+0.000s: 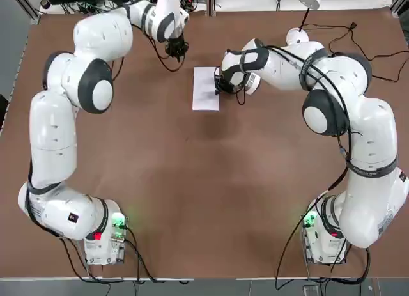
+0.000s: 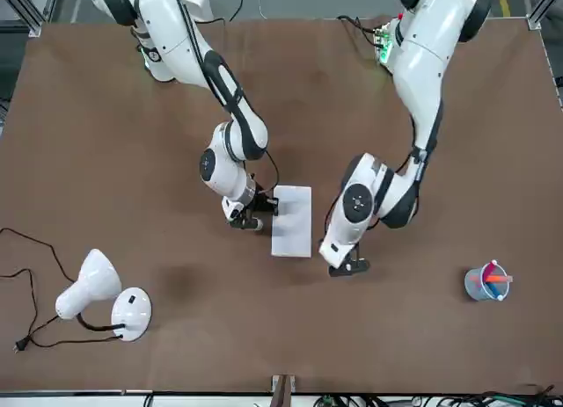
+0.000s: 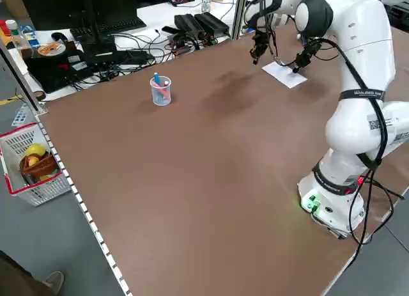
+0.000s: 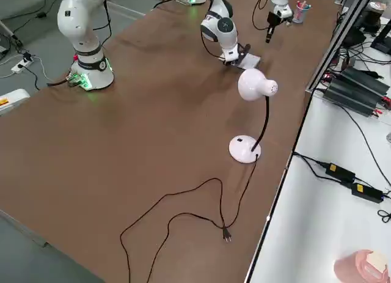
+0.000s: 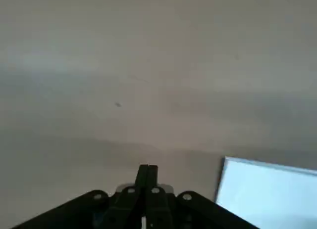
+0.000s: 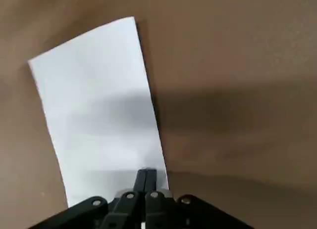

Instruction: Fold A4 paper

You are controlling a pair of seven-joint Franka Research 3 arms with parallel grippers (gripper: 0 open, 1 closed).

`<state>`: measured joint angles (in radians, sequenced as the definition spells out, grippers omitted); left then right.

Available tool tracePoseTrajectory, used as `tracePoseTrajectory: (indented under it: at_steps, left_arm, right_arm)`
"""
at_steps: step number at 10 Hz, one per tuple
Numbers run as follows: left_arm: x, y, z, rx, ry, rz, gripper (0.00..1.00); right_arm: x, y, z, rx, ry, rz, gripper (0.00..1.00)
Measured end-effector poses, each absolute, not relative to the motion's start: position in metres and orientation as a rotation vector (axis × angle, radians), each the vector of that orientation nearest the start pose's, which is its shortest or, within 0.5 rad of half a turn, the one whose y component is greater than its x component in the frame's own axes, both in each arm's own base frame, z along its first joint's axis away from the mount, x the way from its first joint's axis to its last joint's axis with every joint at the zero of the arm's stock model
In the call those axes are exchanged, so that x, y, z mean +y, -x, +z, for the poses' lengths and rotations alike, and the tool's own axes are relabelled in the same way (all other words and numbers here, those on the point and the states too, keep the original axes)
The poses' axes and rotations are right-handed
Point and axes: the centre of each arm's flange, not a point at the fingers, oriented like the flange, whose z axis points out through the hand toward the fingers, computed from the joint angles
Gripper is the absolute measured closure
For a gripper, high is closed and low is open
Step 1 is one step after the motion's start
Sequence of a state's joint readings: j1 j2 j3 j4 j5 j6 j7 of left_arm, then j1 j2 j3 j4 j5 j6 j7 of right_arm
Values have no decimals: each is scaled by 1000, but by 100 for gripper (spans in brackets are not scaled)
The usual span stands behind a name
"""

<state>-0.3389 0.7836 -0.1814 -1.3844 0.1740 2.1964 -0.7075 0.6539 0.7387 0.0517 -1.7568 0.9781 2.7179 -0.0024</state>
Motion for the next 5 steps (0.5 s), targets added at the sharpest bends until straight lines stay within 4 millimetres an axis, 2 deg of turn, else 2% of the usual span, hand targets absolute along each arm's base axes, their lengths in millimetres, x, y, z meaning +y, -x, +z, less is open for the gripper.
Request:
tracePoseTrajectory:
  at_steps: [2, 4, 5]
  left_arm:
    - [-302, -675, 278, -309, 3148, -111, 99]
    - [-273, -688, 298, -385, 3151, -146, 96]
    - [-264, -692, 304, -414, 3155, -152, 84]
  right_arm:
    - [411, -531, 165, 221, 2574, -4, 99]
    - [419, -532, 185, 204, 2546, 20, 99]
    - [420, -531, 194, 197, 2538, 24, 99]
